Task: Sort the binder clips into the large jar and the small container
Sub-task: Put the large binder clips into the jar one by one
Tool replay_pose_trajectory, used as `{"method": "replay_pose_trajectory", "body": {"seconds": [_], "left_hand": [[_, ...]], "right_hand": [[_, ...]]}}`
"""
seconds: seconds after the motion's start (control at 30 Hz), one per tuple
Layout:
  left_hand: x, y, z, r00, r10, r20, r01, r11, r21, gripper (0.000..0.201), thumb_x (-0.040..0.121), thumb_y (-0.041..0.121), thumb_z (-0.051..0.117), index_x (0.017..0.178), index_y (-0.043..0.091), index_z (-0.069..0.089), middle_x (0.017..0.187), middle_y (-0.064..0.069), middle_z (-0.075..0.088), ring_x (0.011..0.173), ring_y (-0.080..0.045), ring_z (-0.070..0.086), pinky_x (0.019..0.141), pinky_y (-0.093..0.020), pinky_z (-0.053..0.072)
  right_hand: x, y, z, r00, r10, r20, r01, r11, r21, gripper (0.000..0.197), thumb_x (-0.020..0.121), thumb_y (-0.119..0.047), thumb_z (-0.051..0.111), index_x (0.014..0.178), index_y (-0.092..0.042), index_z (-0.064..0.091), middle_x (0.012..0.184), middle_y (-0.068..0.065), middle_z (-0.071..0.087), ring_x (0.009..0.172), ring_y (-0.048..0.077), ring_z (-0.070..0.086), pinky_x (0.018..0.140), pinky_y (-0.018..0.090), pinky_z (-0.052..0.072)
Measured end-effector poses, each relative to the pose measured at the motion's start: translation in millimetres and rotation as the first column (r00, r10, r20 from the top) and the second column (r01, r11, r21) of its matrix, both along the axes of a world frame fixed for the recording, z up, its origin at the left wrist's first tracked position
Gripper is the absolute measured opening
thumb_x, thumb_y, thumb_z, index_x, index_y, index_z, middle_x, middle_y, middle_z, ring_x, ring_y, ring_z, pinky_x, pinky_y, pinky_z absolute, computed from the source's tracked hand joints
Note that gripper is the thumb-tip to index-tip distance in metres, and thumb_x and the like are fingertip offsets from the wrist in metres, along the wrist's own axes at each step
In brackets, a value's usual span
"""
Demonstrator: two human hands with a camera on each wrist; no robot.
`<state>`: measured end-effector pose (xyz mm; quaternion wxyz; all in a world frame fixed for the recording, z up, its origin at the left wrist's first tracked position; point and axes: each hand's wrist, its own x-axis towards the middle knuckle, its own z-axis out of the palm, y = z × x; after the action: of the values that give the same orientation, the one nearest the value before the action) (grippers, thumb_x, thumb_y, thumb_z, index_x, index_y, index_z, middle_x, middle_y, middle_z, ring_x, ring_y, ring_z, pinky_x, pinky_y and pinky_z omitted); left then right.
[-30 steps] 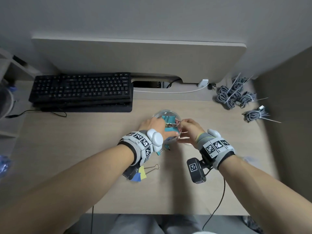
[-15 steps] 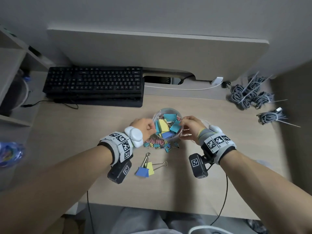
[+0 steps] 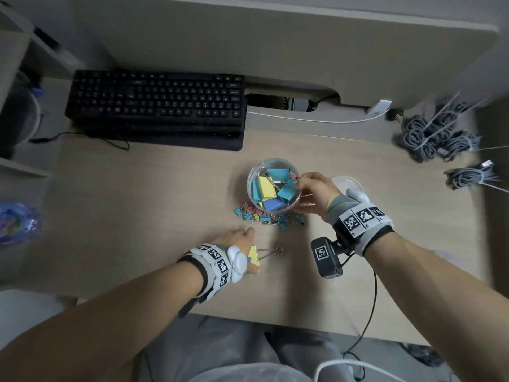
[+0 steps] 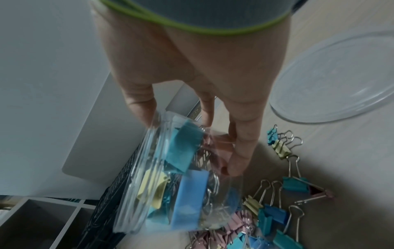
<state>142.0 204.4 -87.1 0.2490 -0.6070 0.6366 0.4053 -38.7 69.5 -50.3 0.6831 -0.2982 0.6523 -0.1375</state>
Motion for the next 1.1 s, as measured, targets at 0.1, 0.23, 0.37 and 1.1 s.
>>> {"method": "replay_pose_trajectory", "body": {"seconds": [0.1, 0.23, 0.37, 1.1], "left_hand": [[-4, 1, -7, 1.000, 0.009, -0.013, -0.010, 0.999, -0.033, 0.065, 0.076, 0.037, 0.077, 0.120, 0.012, 0.036, 0.121, -0.011, 0.056, 0.100, -0.031, 0.061, 0.075, -0.040, 0.053], [-6, -2, -12, 0.999, 0.026, -0.020, -0.027, 0.998, -0.060, 0.062, 0.078, 0.021, 0.077, 0.121, 0.009, 0.034, 0.131, -0.017, 0.050, 0.112, -0.035, 0.057, 0.087, -0.041, 0.049], [-5, -7, -16, 1.000, -0.005, -0.003, 0.005, 0.996, -0.087, 0.072, 0.080, 0.022, 0.074, 0.137, 0.008, 0.033, 0.141, -0.020, 0.039, 0.129, -0.034, 0.043, 0.100, -0.041, 0.046], [12, -8, 20, 0.968, 0.221, -0.119, -0.238, 0.960, -0.148, 0.059, 0.071, 0.034, 0.068, 0.125, 0.019, 0.051, 0.124, -0.004, 0.055, 0.112, -0.029, 0.056, 0.091, -0.034, 0.050]], "right_hand": [[-3, 3, -3, 1.000, -0.011, 0.006, 0.011, 1.000, 0.006, 0.032, 0.057, -0.017, 0.064, 0.088, -0.017, 0.057, 0.091, 0.017, 0.055, 0.083, 0.032, 0.057, 0.075, 0.053, 0.059], [-8, 5, -3, 1.000, -0.019, 0.014, 0.018, 1.000, 0.006, 0.028, 0.058, -0.016, 0.064, 0.085, -0.018, 0.057, 0.089, 0.015, 0.055, 0.082, 0.031, 0.057, 0.077, 0.054, 0.059], [-14, 5, -3, 0.999, -0.038, 0.018, 0.037, 0.999, 0.009, 0.028, 0.057, -0.016, 0.064, 0.084, -0.018, 0.057, 0.088, 0.016, 0.055, 0.082, 0.031, 0.058, 0.078, 0.054, 0.059], [-24, 9, 4, 0.998, -0.071, 0.001, 0.070, 0.997, 0.021, 0.037, 0.058, -0.014, 0.061, 0.095, -0.014, 0.057, 0.095, 0.018, 0.053, 0.081, 0.035, 0.056, 0.080, 0.056, 0.057]]}}
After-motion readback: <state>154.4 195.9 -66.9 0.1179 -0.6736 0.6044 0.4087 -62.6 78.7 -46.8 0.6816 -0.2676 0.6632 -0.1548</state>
